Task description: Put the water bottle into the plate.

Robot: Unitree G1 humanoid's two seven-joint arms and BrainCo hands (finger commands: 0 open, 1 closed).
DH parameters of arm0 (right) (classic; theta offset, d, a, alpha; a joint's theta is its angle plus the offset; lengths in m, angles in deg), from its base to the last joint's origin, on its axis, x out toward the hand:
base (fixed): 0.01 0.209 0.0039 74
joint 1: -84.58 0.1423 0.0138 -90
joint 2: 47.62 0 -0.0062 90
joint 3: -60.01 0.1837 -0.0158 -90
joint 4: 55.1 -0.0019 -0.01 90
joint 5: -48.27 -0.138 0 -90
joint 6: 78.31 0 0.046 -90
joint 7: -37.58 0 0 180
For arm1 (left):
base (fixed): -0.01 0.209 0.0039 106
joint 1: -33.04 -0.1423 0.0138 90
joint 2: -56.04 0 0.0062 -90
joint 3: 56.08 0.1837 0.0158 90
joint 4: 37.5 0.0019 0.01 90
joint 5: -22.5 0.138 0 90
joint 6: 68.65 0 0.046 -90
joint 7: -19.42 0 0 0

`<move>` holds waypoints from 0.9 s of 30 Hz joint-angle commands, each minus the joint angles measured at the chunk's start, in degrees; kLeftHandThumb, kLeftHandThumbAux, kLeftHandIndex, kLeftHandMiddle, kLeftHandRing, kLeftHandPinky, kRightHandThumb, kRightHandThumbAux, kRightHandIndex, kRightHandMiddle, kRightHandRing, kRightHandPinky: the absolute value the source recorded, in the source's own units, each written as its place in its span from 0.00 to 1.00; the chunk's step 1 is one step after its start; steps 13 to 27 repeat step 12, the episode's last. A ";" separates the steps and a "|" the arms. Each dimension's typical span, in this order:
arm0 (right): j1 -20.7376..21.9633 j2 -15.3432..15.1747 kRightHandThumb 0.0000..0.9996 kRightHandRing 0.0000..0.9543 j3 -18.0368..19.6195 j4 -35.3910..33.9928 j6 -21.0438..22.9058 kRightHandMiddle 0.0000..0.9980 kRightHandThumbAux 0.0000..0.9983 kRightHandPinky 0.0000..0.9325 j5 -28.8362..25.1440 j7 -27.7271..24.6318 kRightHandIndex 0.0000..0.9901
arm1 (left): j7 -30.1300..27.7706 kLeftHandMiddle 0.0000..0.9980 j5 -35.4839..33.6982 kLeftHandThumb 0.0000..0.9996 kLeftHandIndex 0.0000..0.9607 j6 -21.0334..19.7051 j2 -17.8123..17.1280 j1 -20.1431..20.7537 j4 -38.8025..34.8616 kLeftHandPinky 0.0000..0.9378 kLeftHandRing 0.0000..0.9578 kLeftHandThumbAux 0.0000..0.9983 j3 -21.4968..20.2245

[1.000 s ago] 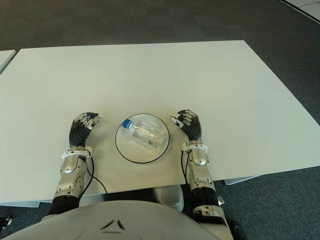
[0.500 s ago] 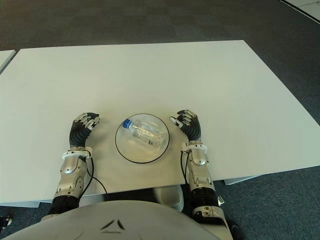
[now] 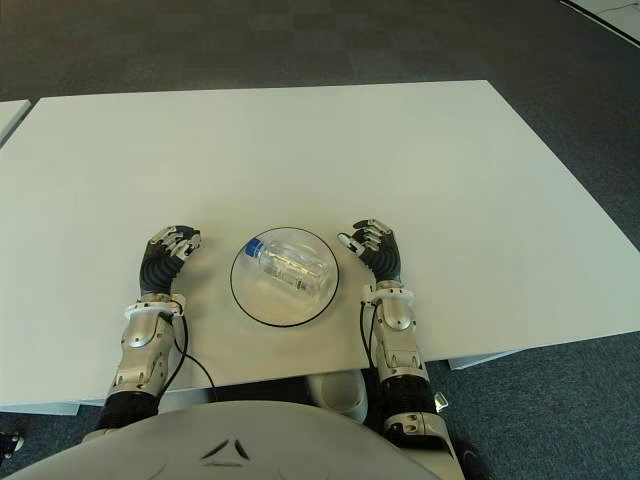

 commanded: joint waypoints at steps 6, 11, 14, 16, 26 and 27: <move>-1.31 0.24 0.71 0.66 -0.57 0.56 2.63 0.61 0.73 0.70 0.38 -0.17 0.44 | 0.01 0.63 0.13 0.71 0.45 -2.49 0.51 -1.33 1.39 0.63 0.63 0.71 0.00; -1.37 0.21 0.71 0.66 -0.60 0.42 2.69 0.62 0.73 0.70 0.48 -0.14 0.44 | -0.07 0.63 0.05 0.71 0.45 -2.49 0.52 -1.35 1.30 0.63 0.63 0.71 0.01; -1.34 0.21 0.71 0.66 -0.60 0.43 2.70 0.62 0.73 0.70 0.51 -0.12 0.44 | -0.09 0.63 0.03 0.71 0.45 -2.50 0.51 -1.31 1.31 0.63 0.63 0.71 0.01; -1.34 0.21 0.71 0.66 -0.60 0.43 2.70 0.62 0.73 0.70 0.51 -0.12 0.44 | -0.09 0.63 0.03 0.71 0.45 -2.50 0.51 -1.31 1.31 0.63 0.63 0.71 0.01; -1.34 0.21 0.71 0.66 -0.60 0.43 2.70 0.62 0.73 0.70 0.51 -0.12 0.44 | -0.09 0.63 0.03 0.71 0.45 -2.50 0.51 -1.31 1.31 0.63 0.63 0.71 0.01; -1.34 0.21 0.71 0.66 -0.60 0.43 2.70 0.62 0.73 0.70 0.51 -0.12 0.44 | -0.09 0.63 0.03 0.71 0.45 -2.50 0.51 -1.31 1.31 0.63 0.63 0.71 0.01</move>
